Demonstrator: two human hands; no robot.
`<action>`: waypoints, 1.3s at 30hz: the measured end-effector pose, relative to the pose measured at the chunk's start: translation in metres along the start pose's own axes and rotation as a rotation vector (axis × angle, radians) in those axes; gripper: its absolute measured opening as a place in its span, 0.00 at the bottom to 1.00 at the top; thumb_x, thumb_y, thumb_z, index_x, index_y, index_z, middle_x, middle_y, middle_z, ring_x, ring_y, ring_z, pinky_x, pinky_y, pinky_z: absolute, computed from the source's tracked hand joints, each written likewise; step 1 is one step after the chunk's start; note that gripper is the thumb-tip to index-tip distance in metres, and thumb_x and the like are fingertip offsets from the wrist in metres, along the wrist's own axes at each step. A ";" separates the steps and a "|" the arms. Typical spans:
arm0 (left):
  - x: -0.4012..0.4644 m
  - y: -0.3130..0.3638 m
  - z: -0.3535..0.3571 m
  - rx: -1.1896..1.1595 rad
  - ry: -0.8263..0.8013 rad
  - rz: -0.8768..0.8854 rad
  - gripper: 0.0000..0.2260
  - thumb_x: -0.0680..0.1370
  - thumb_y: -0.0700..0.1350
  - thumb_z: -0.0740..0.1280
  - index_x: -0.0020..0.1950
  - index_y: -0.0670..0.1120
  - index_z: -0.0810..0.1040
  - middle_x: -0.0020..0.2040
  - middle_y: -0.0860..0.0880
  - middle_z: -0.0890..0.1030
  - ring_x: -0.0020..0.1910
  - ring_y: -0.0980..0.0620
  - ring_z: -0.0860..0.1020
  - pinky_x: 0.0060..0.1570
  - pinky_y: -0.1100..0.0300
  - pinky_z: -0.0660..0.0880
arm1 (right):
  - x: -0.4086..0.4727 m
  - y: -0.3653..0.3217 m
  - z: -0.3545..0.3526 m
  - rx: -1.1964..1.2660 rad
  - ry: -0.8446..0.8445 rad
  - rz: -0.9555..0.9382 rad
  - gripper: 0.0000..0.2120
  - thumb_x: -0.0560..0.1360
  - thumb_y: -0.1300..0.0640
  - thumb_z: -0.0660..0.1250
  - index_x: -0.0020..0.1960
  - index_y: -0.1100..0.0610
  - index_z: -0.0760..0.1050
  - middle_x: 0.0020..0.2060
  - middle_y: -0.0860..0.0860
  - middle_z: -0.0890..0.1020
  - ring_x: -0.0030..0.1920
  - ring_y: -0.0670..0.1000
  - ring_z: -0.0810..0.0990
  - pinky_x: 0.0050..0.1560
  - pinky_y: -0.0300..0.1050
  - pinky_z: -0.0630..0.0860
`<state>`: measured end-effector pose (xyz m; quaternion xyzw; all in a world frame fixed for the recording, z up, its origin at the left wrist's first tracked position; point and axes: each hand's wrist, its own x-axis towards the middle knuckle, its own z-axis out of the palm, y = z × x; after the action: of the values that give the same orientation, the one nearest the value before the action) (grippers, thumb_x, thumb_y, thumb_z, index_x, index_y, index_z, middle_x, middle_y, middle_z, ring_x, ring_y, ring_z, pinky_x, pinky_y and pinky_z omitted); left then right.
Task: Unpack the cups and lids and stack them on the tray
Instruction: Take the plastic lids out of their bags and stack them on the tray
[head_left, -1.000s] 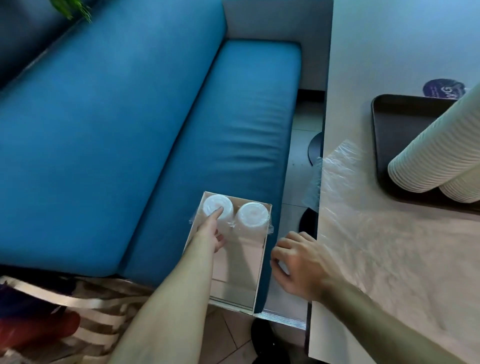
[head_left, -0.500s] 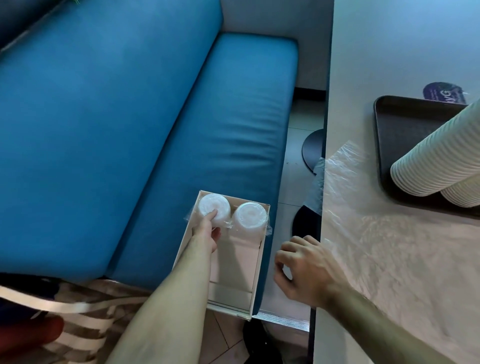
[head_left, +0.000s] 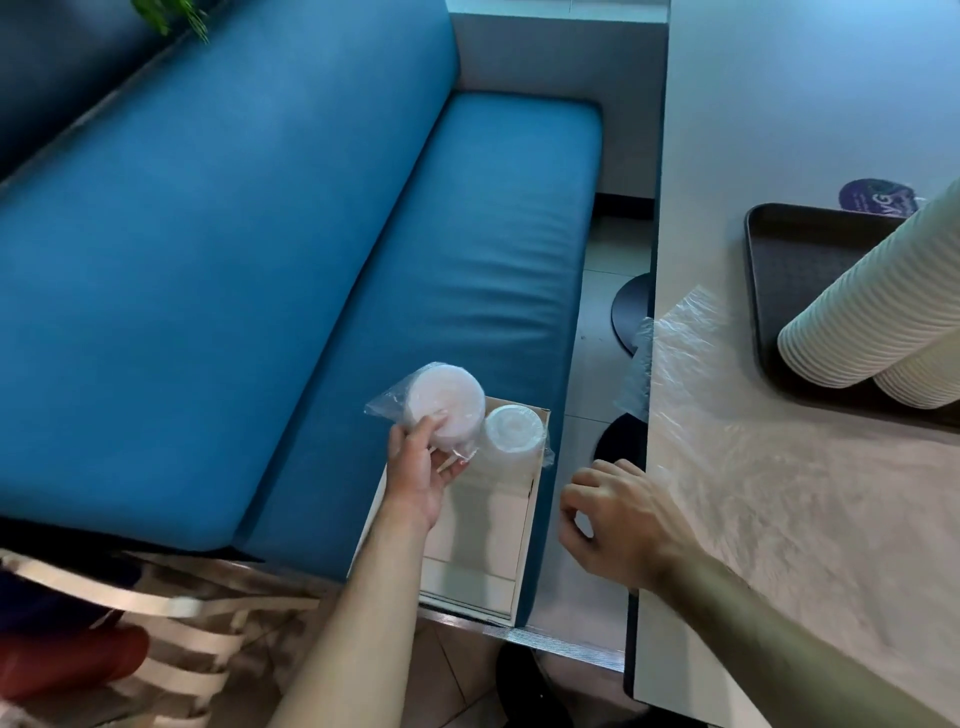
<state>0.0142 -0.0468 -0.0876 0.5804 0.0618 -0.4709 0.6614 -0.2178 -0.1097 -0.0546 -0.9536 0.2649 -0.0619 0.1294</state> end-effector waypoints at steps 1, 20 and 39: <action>-0.013 0.003 0.005 -0.003 -0.035 0.032 0.14 0.75 0.42 0.72 0.58 0.47 0.73 0.53 0.44 0.79 0.42 0.47 0.81 0.48 0.46 0.80 | 0.000 0.000 0.000 0.015 0.004 -0.005 0.14 0.75 0.46 0.58 0.38 0.48 0.79 0.35 0.43 0.80 0.35 0.46 0.74 0.39 0.45 0.76; -0.183 0.001 0.108 0.193 -0.526 0.190 0.28 0.65 0.41 0.75 0.62 0.59 0.73 0.48 0.57 0.85 0.52 0.53 0.83 0.47 0.58 0.81 | -0.050 0.006 -0.127 1.504 0.304 0.566 0.34 0.60 0.45 0.80 0.63 0.47 0.73 0.59 0.53 0.81 0.56 0.55 0.84 0.48 0.50 0.82; -0.273 -0.108 0.275 0.535 -0.537 0.574 0.13 0.75 0.57 0.65 0.45 0.48 0.79 0.35 0.53 0.80 0.36 0.55 0.78 0.42 0.54 0.78 | -0.205 0.164 -0.210 1.640 0.337 0.553 0.38 0.63 0.56 0.82 0.70 0.49 0.72 0.59 0.53 0.82 0.60 0.57 0.83 0.54 0.56 0.82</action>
<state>-0.3382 -0.1107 0.0945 0.5817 -0.3977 -0.4018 0.5849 -0.5116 -0.1835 0.0911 -0.4402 0.3738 -0.3389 0.7427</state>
